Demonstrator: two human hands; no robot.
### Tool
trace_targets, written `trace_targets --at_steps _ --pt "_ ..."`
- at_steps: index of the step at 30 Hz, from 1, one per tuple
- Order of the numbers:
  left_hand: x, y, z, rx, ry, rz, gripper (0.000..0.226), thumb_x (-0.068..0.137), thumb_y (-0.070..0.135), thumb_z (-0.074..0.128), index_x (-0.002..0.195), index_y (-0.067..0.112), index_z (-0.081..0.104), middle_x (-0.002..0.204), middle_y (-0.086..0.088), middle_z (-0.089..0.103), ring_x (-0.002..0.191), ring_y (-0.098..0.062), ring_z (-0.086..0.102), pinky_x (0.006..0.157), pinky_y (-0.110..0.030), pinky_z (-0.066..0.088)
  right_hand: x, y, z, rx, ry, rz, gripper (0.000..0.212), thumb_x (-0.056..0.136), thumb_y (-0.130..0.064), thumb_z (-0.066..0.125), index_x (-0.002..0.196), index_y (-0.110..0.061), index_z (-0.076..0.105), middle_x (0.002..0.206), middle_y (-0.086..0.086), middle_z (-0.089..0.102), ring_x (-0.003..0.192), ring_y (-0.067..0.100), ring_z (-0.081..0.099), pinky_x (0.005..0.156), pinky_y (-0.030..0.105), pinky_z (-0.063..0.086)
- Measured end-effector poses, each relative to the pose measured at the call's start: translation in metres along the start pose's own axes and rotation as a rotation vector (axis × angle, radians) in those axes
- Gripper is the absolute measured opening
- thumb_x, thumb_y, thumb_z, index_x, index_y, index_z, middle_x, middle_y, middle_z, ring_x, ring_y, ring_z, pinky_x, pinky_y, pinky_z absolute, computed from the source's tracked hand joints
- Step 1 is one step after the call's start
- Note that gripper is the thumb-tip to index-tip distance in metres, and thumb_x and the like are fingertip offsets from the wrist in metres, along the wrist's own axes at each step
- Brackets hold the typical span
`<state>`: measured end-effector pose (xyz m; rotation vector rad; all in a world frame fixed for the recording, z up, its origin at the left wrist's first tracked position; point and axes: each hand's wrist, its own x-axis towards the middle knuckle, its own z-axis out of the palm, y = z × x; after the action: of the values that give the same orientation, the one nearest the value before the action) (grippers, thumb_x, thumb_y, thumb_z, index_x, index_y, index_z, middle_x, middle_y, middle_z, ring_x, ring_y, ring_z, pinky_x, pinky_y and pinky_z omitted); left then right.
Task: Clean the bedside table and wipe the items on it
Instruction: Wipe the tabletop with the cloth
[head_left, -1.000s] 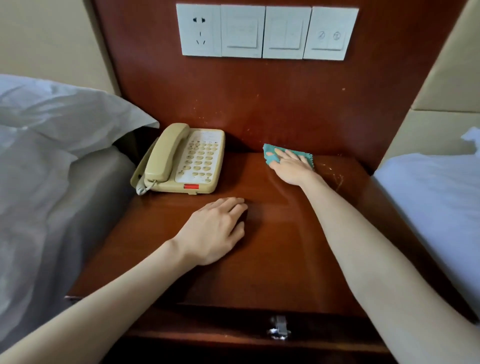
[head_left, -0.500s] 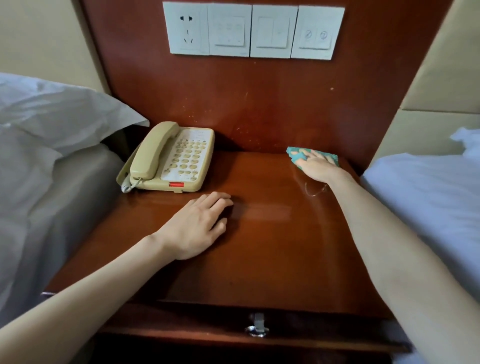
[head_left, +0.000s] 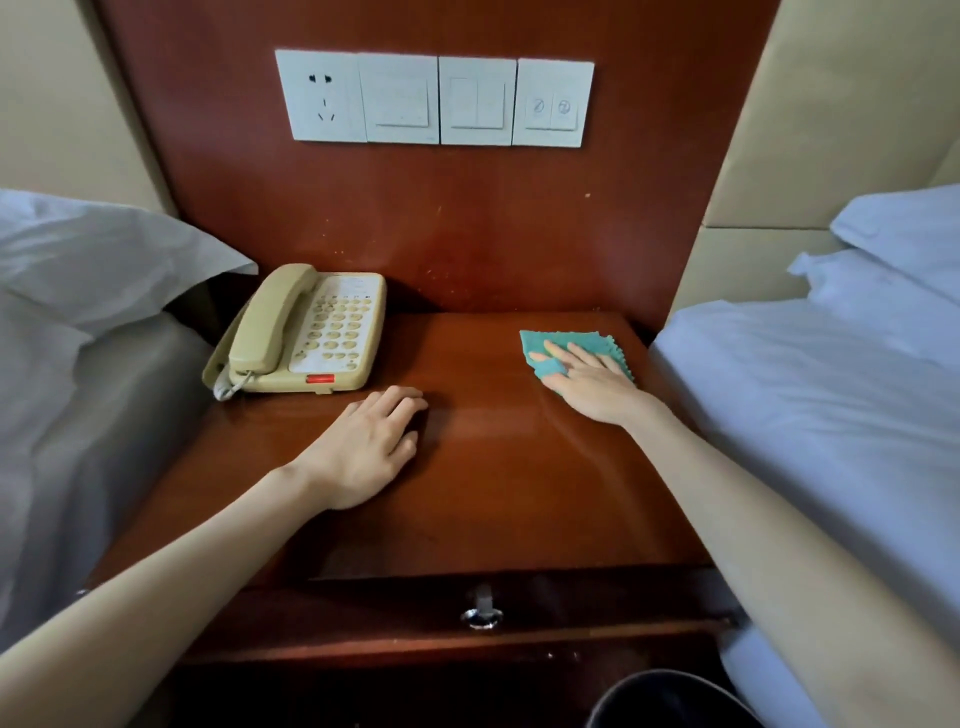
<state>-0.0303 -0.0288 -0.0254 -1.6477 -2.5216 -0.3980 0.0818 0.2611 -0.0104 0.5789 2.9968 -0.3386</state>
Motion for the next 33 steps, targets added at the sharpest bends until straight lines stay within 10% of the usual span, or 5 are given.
trace_targets --at_steps 33 --pt "0.001 -0.002 0.002 -0.07 -0.001 0.001 0.048 0.09 0.041 0.029 0.131 0.02 0.043 0.138 0.007 0.037 0.123 -0.011 0.038 0.104 -0.03 0.031 0.096 0.059 -0.022 0.045 0.077 0.217 0.061 0.098 -0.049 0.015 0.153 -0.024 0.007 0.161 -0.008 0.005 0.148 0.014 0.001 0.118 0.042 -0.001"
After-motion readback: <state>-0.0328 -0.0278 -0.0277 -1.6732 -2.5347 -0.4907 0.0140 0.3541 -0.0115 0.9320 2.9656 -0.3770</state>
